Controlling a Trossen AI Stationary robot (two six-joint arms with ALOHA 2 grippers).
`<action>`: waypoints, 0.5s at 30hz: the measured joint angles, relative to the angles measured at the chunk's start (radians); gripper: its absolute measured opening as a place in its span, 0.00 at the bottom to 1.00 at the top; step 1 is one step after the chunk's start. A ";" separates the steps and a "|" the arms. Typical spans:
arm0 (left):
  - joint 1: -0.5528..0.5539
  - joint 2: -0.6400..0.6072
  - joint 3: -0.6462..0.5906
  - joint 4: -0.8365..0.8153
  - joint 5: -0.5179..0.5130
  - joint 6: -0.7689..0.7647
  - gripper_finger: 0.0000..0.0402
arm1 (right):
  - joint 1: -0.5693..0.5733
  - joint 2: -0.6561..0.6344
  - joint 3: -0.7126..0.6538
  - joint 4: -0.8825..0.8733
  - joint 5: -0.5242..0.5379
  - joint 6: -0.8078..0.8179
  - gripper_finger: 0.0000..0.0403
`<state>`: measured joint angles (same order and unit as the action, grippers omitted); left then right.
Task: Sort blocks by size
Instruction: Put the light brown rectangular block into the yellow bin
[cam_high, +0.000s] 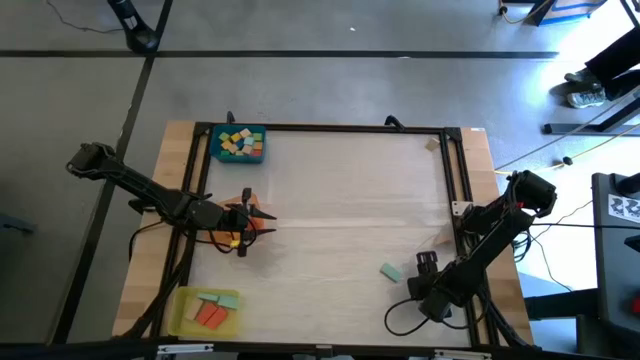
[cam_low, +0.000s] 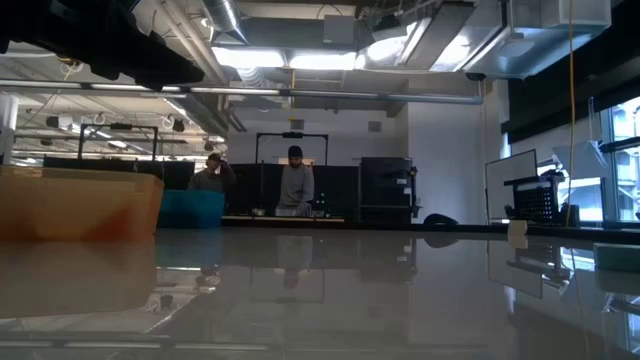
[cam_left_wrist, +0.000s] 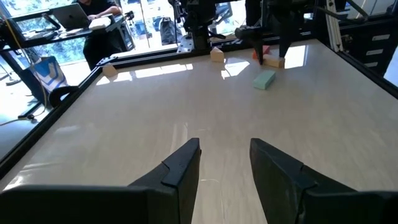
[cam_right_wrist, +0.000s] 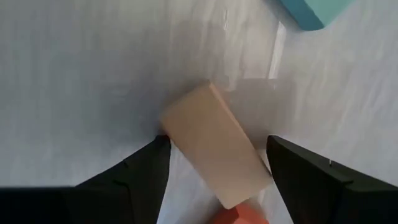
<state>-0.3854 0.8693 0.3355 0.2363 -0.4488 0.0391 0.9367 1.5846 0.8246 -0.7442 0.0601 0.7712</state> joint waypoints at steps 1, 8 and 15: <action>0.000 0.000 0.000 0.000 0.000 0.000 0.32 | 0.000 0.005 -0.005 0.007 -0.001 0.000 0.65; 0.000 0.000 0.000 0.001 0.000 0.001 0.32 | 0.000 0.017 -0.012 0.032 0.023 -0.017 0.48; 0.000 0.000 -0.001 0.007 0.000 0.018 0.32 | 0.000 0.019 -0.012 0.027 0.037 -0.017 0.31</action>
<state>-0.3855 0.8692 0.3347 0.2436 -0.4488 0.0574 0.9363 1.6035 0.8121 -0.7170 0.0973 0.7544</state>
